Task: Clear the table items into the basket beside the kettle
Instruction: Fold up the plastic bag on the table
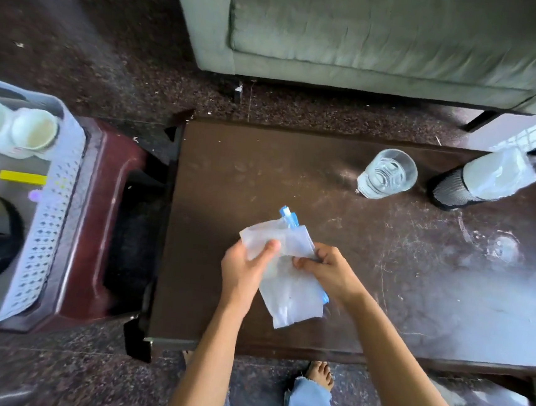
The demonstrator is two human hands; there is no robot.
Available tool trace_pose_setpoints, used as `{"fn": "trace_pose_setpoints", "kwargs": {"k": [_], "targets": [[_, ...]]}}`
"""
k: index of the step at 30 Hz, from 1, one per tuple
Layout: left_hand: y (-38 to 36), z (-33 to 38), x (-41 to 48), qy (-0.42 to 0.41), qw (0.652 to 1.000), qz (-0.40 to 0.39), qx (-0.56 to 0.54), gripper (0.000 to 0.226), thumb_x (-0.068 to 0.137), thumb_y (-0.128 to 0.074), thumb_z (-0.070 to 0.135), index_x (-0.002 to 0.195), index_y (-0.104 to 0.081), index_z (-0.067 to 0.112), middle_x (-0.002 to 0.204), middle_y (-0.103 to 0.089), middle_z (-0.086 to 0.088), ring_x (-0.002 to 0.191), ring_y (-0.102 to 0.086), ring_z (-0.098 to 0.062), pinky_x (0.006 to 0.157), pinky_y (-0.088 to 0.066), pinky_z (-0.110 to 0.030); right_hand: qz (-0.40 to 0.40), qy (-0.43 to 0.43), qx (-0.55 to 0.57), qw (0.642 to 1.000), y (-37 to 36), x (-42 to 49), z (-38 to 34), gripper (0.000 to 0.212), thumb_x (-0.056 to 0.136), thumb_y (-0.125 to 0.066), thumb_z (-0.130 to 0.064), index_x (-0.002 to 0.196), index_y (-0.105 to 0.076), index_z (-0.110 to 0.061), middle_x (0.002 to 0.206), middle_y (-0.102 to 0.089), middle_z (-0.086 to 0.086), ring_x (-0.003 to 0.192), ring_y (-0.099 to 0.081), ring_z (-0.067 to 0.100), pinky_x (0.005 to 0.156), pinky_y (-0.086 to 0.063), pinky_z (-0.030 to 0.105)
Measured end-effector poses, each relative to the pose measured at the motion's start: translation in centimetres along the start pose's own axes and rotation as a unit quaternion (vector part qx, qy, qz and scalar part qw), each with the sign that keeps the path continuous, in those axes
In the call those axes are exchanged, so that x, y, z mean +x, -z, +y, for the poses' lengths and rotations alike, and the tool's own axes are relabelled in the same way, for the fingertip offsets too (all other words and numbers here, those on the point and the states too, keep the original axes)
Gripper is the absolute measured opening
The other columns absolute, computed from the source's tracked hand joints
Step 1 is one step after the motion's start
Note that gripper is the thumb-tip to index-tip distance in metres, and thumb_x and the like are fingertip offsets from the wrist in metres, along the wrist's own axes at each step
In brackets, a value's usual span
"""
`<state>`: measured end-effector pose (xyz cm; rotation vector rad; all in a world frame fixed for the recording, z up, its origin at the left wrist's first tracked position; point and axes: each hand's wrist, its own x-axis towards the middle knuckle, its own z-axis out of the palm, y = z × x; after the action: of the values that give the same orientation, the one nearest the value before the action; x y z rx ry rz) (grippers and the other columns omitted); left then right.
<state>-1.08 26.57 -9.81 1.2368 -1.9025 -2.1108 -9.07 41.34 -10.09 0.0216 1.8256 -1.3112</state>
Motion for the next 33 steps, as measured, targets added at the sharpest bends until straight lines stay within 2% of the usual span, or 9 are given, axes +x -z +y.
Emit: {"fn": "trace_pose_setpoints", "kwargs": {"k": [5, 11, 15, 17, 20, 24, 27, 30, 33], "targets": [[5.2, 4.0, 1.9, 0.067, 0.985, 0.097, -0.123, 0.025, 0.082, -0.07, 0.038, 0.09, -0.071, 0.015, 0.088, -0.073, -0.002, 0.085, -0.069, -0.017, 0.075, -0.054, -0.035, -0.067, 0.031, 0.029, 0.997, -4.0, 1.3, -4.9, 0.015, 0.082, -0.075, -0.012, 0.095, -0.068, -0.012, 0.086, -0.073, 0.003, 0.078, -0.07, 0.021, 0.069, -0.057, 0.032], [13.1, 8.3, 4.4, 0.028, 0.97, 0.173, -0.169, 0.018, 0.086, -0.065, 0.033, 0.089, -0.07, 0.016, 0.09, -0.072, -0.003, 0.084, -0.07, -0.019, 0.067, -0.055, -0.031, -0.06, 0.051, 0.085, 0.993, -10.1, 2.1, -8.6, 0.019, 0.088, -0.067, -0.007, 0.106, -0.069, -0.005, 0.086, -0.073, 0.005, 0.077, -0.07, 0.017, 0.066, -0.056, 0.027], [17.0, 10.8, 6.0, -0.013, 0.948, 0.245, -0.202, 0.017, 0.093, -0.053, 0.031, 0.085, -0.066, 0.023, 0.093, -0.069, -0.001, 0.088, -0.067, -0.017, 0.077, -0.052, -0.035, -0.04, 0.088, 0.103, 0.99, -14.6, 3.6, -13.1, 0.014, 0.089, -0.063, 0.0, 0.098, -0.073, -0.006, 0.075, -0.071, 0.005, 0.063, -0.063, 0.011, 0.056, -0.049, 0.02], [18.8, 11.9, 6.8, -0.025, 0.939, 0.268, -0.214, 0.027, 0.087, -0.048, 0.049, 0.096, -0.064, 0.029, 0.11, -0.066, 0.0, 0.105, -0.063, -0.018, 0.094, -0.048, -0.04, -0.039, 0.116, 0.092, 0.988, -16.7, 4.9, -16.0, 0.016, 0.09, -0.062, 0.0, 0.096, -0.072, -0.009, 0.072, -0.068, 0.002, 0.061, -0.058, 0.008, 0.055, -0.045, 0.018], [20.8, 13.1, 6.7, -0.028, 0.939, 0.261, -0.225, 0.061, 0.079, -0.039, 0.066, 0.125, -0.053, 0.028, 0.128, -0.06, 0.0, 0.118, -0.057, -0.017, 0.103, -0.043, -0.041, -0.059, 0.169, 0.028, 0.983, -20.0, 8.0, -20.6, 0.014, 0.09, -0.062, -0.002, 0.093, -0.071, -0.011, 0.077, -0.061, 0.009, 0.068, -0.053, 0.016, 0.061, -0.045, 0.024], [21.0, 13.6, 5.5, -0.031, 0.934, 0.27, -0.232, 0.044, 0.099, -0.032, 0.042, 0.129, -0.044, 0.013, 0.13, -0.054, -0.008, 0.109, -0.058, -0.013, 0.091, -0.044, -0.026, -0.086, 0.229, -0.109, 0.964, -25.4, 12.6, -25.9, 0.013, 0.088, -0.06, -0.001, 0.077, -0.066, -0.002, 0.067, -0.047, 0.003, 0.062, -0.041, 0.012, 0.059, -0.035, 0.028], [21.5, 12.7, 5.4, -0.009, 0.934, 0.286, -0.215, 0.032, 0.096, -0.034, 0.048, 0.117, -0.041, 0.025, 0.129, -0.049, -0.007, 0.106, -0.057, -0.016, 0.091, -0.04, -0.028, -0.095, 0.251, -0.205, 0.941, -29.6, 15.1, -28.2, 0.03, 0.087, -0.058, -0.003, 0.059, -0.058, -0.015, 0.057, -0.044, -0.007, 0.053, -0.039, 0.005, 0.056, -0.033, 0.023], [22.1, 11.9, 5.7, 0.008, 0.932, 0.299, -0.206, 0.04, 0.088, -0.034, 0.06, 0.118, -0.04, 0.034, 0.136, -0.046, -0.008, 0.121, -0.052, -0.022, 0.096, -0.038, -0.03, -0.095, 0.265, -0.292, 0.914, -32.8, 16.6, -29.0, 0.012, 0.085, -0.06, -0.007, 0.081, -0.068, 0.001, 0.071, -0.056, 0.004, 0.066, -0.048, 0.011, 0.061, -0.038, 0.026], [22.4, 12.1, 5.9, 0.008, 0.927, 0.309, -0.214, 0.041, 0.096, -0.033, 0.048, 0.129, -0.039, 0.024, 0.138, -0.043, -0.007, 0.123, -0.049, -0.021, 0.093, -0.036, -0.027, -0.036, 0.282, -0.337, 0.898, -34.6, 17.2, -28.5, 0.019, 0.084, -0.062, -0.009, 0.101, -0.069, -0.002, 0.099, -0.066, 0.013, 0.086, -0.055, 0.019, 0.075, -0.041, 0.025]]}}
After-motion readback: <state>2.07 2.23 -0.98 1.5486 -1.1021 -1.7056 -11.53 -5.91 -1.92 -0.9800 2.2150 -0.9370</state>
